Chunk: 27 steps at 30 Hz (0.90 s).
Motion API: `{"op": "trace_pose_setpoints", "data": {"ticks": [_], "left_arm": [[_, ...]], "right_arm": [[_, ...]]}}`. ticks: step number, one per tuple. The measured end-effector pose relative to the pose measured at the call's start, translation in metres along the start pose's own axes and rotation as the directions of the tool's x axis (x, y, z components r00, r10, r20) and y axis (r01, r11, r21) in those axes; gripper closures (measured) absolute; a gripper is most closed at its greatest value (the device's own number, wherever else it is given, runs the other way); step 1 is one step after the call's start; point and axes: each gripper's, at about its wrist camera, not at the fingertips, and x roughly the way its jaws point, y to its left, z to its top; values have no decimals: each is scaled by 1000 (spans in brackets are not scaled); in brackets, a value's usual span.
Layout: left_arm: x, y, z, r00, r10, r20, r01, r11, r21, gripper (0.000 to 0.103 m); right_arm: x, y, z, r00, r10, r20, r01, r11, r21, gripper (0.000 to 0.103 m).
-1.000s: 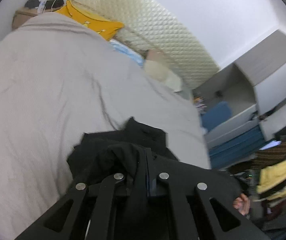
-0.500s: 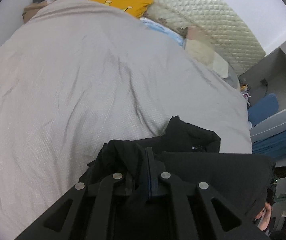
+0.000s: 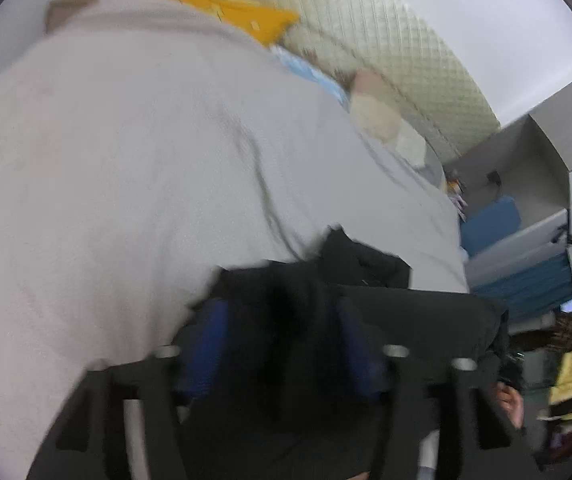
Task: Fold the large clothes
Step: 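Lower the folded hem onto the jacket and open both grippers, then press both grippers down on the folded jacket to flatten it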
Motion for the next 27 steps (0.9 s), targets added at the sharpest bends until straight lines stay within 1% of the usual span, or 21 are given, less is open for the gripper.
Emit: {"op": "trace_pose_setpoints", "data": {"ticks": [1, 2, 3, 4, 5, 6, 7, 9, 11, 12, 14, 15, 16, 18, 19, 20, 21, 22, 23, 26, 27], "left_arm": [[-12, 6, -3, 1000, -14, 15, 14, 1000, -9, 40], [-19, 8, -5, 999, -30, 21, 30, 1000, -8, 40], [-30, 6, -9, 999, -25, 44, 24, 1000, 20, 40], [-40, 1, -15, 997, -2, 76, -2, 998, 59, 40], [-51, -9, -23, 993, 11, 117, -24, 994, 109, 40], [-59, -18, -33, 990, -9, 142, -13, 988, 153, 40], [-63, -30, -44, 988, -41, 149, 11, 979, 202, 40], [-65, -59, -75, 985, -97, 142, 48, 947, 317, 40], [-57, -87, -104, 985, -105, 139, 40, 913, 406, 40], [-50, -100, -117, 984, -109, 142, 37, 899, 437, 40], [-32, -120, -132, 983, -131, 127, 60, 888, 457, 40], [-19, -131, -136, 984, -126, 123, 55, 883, 465, 40], [-6, -143, -140, 985, -101, 142, 19, 872, 489, 40], [14, -158, -140, 984, -82, 156, -9, 863, 505, 40], [27, -164, -136, 985, -79, 151, -6, 868, 497, 40], [37, -168, -131, 986, -80, 147, -2, 872, 489, 40], [49, -174, -126, 986, -64, 152, -18, 874, 486, 40], [59, -177, -122, 985, -36, 170, -51, 876, 480, 40], [68, -180, -119, 982, -9, 187, -82, 876, 475, 40], [95, -187, -114, 974, 39, 225, -146, 863, 483, 40], [105, -186, -110, 969, 60, 240, -174, 855, 488, 40]], "right_arm": [[-8, 0, 0, 1000, -2, 11, 2, 1000, -5, 88], [-22, 1, -1, 999, -12, 52, 12, 1000, -1, 85], [-41, 0, -4, 991, -33, 128, 31, 999, 17, 77], [-53, -1, -6, 981, -57, 183, 52, 998, 31, 73], [-65, 1, -9, 970, -89, 225, 84, 996, 32, 65], [-75, 7, -13, 961, -124, 248, 128, 992, 1, 64], [-78, 12, -17, 957, -141, 252, 154, 988, -32, 64], [-76, 27, -31, 950, -183, 255, 218, 969, -118, 64], [-70, 43, -53, 947, -190, 258, 249, 943, -219, 64], [-61, 55, -70, 947, -194, 257, 265, 923, -279, 64], [-45, 71, -96, 945, -198, 261, 285, 889, -357, 64], [-34, 80, -113, 945, -198, 261, 294, 866, -405, 63], [-20, 90, -129, 946, -201, 254, 299, 841, -451, 63], [7, 106, -156, 946, -211, 245, 312, 790, -527, 60], [22, 113, -169, 942, -222, 252, 330, 754, -568, 59], [39, 121, -183, 933, -239, 271, 358, 703, -615, 52], [50, 123, -190, 926, -246, 285, 375, 671, -640, 44], [66, 127, -199, 920, -252, 301, 392, 626, -674, 41], [77, 129, -205, 919, -252, 302, 394, 597, -699, 37], [113, 132, -217, 909, -267, 320, 416, 516, -749, 31], [123, 133, -218, 901, -273, 336, 431, 479, -765, 30]]}}
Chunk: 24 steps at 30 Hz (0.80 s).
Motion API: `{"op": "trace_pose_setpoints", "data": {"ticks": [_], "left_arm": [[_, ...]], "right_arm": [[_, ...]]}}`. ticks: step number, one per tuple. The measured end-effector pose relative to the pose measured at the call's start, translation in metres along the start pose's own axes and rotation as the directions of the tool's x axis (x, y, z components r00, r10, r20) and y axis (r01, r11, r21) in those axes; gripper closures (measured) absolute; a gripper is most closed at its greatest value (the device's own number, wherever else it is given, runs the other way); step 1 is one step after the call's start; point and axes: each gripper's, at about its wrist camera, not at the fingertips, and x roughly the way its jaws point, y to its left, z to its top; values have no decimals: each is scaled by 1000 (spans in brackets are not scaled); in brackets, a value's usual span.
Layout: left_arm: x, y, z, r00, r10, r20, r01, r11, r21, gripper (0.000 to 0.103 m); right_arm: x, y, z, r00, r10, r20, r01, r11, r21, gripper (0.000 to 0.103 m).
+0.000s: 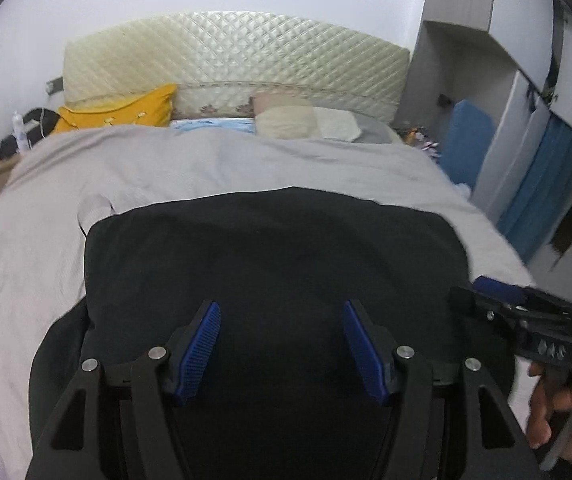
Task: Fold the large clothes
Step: 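Press both grippers down on the folded jacket to flatten it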
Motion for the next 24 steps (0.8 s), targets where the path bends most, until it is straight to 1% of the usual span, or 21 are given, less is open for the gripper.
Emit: {"op": "trace_pose_setpoints", "data": {"ticks": [1, 3, 5, 7, 9, 11, 14, 17, 20, 24], "left_arm": [[7, 1, -1, 1000, 22, 4, -22, 1000, 13, 40], [25, 6, -1, 998, 60, 6, -61, 998, 36, 40], [39, 9, -2, 998, 60, 9, -61, 998, 33, 40], [45, 11, -3, 997, 70, 26, -71, 996, 47, 39], [52, 13, -4, 997, 72, 26, -73, 996, 52, 39], [55, 14, -5, 996, 75, 38, -77, 996, 48, 39], [68, 16, -3, 997, 77, 28, -78, 995, 58, 38], [79, 23, -2, 998, 57, 8, -57, 997, 57, 37], [85, 33, -5, 999, 44, -1, -44, 998, 48, 35], [94, 35, -7, 999, 50, 6, -50, 998, 45, 35]], "right_arm": [[5, 4, 2, 1000, -23, 8, 23, 999, -25, 28], [21, 7, 8, 996, -78, 47, 81, 995, -65, 19], [33, 10, 13, 993, -101, 68, 106, 991, -77, 16], [50, 9, 14, 993, -102, 60, 107, 991, -85, 13], [64, 3, 13, 993, -110, 41, 113, 990, -81, 4], [71, 1, 14, 992, -122, 35, 124, 991, -58, 0], [83, 2, 15, 990, -136, 34, 138, 989, -49, 0], [93, 1, 19, 988, -151, 9, 152, 987, -48, 0], [99, -1, 23, 991, -132, -5, 132, 991, -40, 0], [114, -5, 23, 995, -97, -15, 97, 995, -28, 0]]}}
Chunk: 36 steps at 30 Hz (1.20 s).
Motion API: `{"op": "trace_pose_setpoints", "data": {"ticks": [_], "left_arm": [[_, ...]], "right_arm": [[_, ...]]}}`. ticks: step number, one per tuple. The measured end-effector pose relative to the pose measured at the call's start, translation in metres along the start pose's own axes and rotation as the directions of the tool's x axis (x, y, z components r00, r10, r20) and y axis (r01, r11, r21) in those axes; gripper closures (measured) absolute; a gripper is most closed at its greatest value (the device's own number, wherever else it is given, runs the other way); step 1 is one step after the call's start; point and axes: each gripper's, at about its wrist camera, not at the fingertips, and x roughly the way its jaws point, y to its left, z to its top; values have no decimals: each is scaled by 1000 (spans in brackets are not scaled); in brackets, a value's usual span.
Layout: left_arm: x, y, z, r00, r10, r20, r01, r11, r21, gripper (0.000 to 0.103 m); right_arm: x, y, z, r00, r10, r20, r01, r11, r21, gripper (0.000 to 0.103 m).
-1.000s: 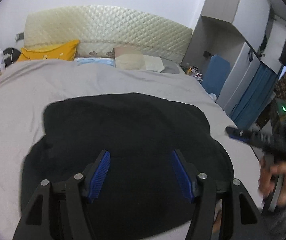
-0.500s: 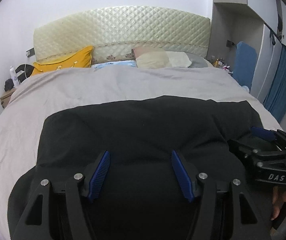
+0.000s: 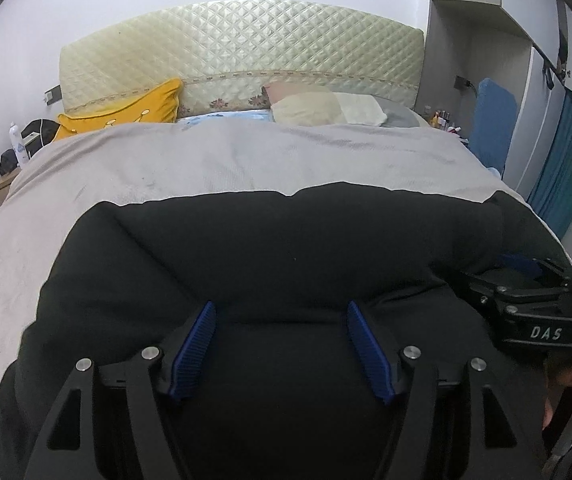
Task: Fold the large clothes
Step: 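Press both grippers down on the folded jacket to flatten it, then lift both grippers up and back away from the folded jacket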
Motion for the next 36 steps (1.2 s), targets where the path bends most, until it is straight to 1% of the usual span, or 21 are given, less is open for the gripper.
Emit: {"op": "trace_pose_setpoints", "data": {"ticks": [3, 6, 8, 11, 12, 15, 17, 19, 21, 22, 23, 25, 26, 27, 29, 31, 33, 36], "left_arm": [[13, -1, 2, 1000, 17, 1, -17, 1000, -1, 34], [17, -6, 0, 999, 47, 9, -47, 999, 14, 33], [17, -8, -3, 998, 51, 20, -52, 999, 17, 33], [12, -10, -6, 998, 56, 33, -57, 998, 23, 33], [10, -10, -5, 998, 54, 26, -55, 998, 20, 33], [2, -2, -2, 999, 30, 22, -30, 999, -14, 33], [-8, 6, 2, 999, 34, 29, -33, 999, -43, 33], [-21, 19, 7, 996, 65, 63, -61, 996, -64, 32], [-30, 34, 10, 989, 129, 79, -122, 989, -85, 27], [-30, 43, 10, 983, 167, 74, -160, 983, -92, 27], [-29, 49, 8, 979, 191, 66, -185, 978, -92, 27], [-22, 57, 4, 978, 209, 28, -206, 975, -79, 27], [-16, 60, 1, 981, 196, -1, -195, 977, -80, 27], [-13, 63, -2, 983, 186, -8, -186, 979, -88, 27], [-11, 63, -7, 982, 187, 2, -186, 979, -89, 27], [-9, 62, -9, 982, 191, 2, -190, 978, -84, 27], [-4, 62, -10, 982, 190, 2, -189, 979, -77, 26], [1, 61, -13, 984, 177, -7, -177, 981, -78, 25]], "right_arm": [[11, 1, -2, 999, -9, 37, 10, 1000, -12, 0], [18, 6, -4, 998, -28, 59, 30, 999, -37, 0], [17, 7, -6, 998, -30, 64, 32, 999, -38, 0], [13, 6, -10, 998, -20, 67, 22, 999, -31, 0], [11, 5, -10, 998, -17, 65, 19, 999, -28, 0], [2, 5, -9, 998, -10, 54, 11, 999, -30, 0], [-12, 2, -7, 997, 8, 82, -5, 999, -36, 0], [-26, -1, -4, 993, -3, 118, 9, 999, -51, 0], [-43, -11, 0, 987, -34, 158, 45, 997, -62, 0], [-46, -16, 1, 987, -40, 159, 50, 997, -61, 0], [-48, -22, 2, 987, -50, 151, 59, 997, -54, 0], [-47, -40, 2, 990, -65, 122, 70, 997, -32, 0], [-44, -49, 1, 992, -74, 106, 77, 997, -20, 0], [-39, -60, 0, 993, -87, 83, 88, 996, -6, 0], [-32, -73, -3, 994, -96, 51, 95, 995, 16, 0], [-25, -82, -5, 994, -98, 39, 96, 995, 40, 0], [-17, -85, -8, 996, -82, 25, 80, 995, 53, 0], [-8, -84, -13, 997, -73, 29, 72, 996, 52, 0]]}}
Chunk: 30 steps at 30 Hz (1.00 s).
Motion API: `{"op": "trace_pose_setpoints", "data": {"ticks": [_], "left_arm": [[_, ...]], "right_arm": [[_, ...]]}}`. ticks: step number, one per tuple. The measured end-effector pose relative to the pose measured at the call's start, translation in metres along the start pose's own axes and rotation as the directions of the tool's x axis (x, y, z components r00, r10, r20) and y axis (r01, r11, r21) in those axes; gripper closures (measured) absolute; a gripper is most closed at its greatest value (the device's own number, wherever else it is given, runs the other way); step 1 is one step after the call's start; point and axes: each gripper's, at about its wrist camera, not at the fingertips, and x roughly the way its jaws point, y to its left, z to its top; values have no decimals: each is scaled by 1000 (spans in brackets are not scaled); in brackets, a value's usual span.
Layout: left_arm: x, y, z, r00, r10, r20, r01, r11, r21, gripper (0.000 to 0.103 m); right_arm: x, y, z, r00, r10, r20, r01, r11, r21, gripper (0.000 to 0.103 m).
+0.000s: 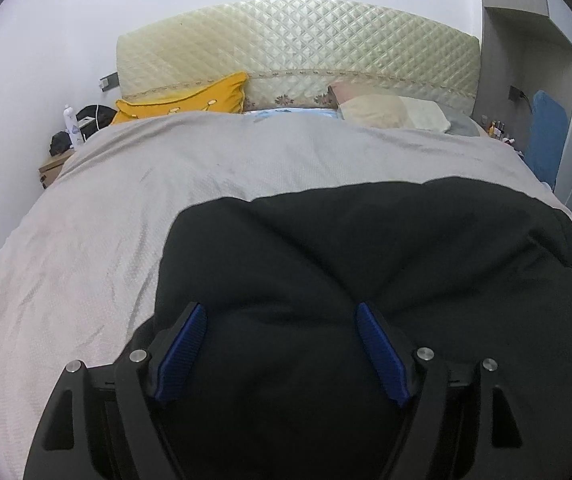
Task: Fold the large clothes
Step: 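Lift both grippers up and back away from the folded jacket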
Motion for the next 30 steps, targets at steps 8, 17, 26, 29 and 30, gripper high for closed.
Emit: {"op": "trace_pose_setpoints", "data": {"ticks": [8, 17, 26, 29, 30], "left_arm": [[-4, 6, 0, 1000, -25, -17, 24, 999, -48, 25], [-84, -1, 20, 999, -30, 44, 33, 996, -77, 25], [-244, -18, 40, 966, -29, 255, 48, 997, -67, 25], [-284, -23, 35, 956, -46, 291, 67, 996, -64, 25], [-296, -24, 33, 953, -63, 298, 86, 994, -64, 25]], "right_arm": [[2, 0, -1, 1000, -6, -7, 6, 1000, 11, 0], [-77, 23, 12, 994, 3, 113, -6, 1000, 26, 0], [-226, 57, 31, 922, 94, 375, -91, 995, -26, 0], [-279, 64, 27, 883, 87, 462, -76, 996, -42, 0], [-293, 67, 25, 874, 89, 477, -75, 996, -49, 0]]}}
